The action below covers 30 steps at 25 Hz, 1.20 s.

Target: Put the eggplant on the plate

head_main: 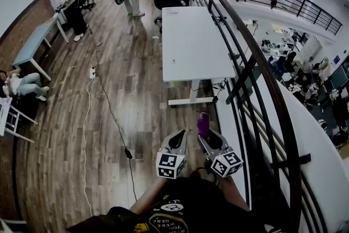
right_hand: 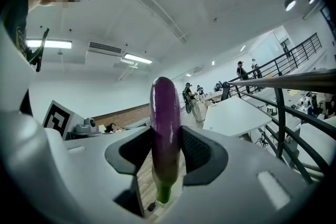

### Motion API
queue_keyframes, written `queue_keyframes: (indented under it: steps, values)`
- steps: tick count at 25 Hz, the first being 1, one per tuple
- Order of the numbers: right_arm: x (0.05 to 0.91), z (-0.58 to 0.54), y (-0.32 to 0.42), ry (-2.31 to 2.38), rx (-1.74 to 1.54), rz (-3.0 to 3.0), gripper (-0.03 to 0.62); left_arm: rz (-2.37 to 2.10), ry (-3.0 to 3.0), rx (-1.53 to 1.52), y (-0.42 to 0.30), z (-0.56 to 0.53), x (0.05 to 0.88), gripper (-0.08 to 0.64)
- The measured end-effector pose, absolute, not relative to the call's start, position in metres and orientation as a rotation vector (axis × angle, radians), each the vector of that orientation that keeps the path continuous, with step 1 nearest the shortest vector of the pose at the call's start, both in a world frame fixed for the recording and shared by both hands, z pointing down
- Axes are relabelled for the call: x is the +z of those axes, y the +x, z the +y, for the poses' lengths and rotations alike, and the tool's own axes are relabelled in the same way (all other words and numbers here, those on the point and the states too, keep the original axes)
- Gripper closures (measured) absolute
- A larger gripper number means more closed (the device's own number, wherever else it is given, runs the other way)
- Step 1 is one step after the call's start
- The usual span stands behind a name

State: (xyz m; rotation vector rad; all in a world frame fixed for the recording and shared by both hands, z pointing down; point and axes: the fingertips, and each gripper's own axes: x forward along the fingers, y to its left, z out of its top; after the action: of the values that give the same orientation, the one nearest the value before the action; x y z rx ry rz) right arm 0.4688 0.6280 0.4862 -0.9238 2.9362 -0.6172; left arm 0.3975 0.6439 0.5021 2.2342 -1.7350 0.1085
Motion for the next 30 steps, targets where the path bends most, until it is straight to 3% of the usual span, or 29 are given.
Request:
queue_keyframes:
  steps: [19, 30]
  values:
    - [0.53, 0.629, 0.387, -0.925, -0.721, 2.944, 0.413, -1.695, 2.159, 0.107, 0.303, 0.652, 0.55, 0.555]
    - [0.521, 0.507, 0.307, -0.695, -0.637, 3.003, 0.413, -1.739, 2.18, 0.132, 0.241, 0.521, 0.538, 0.555]
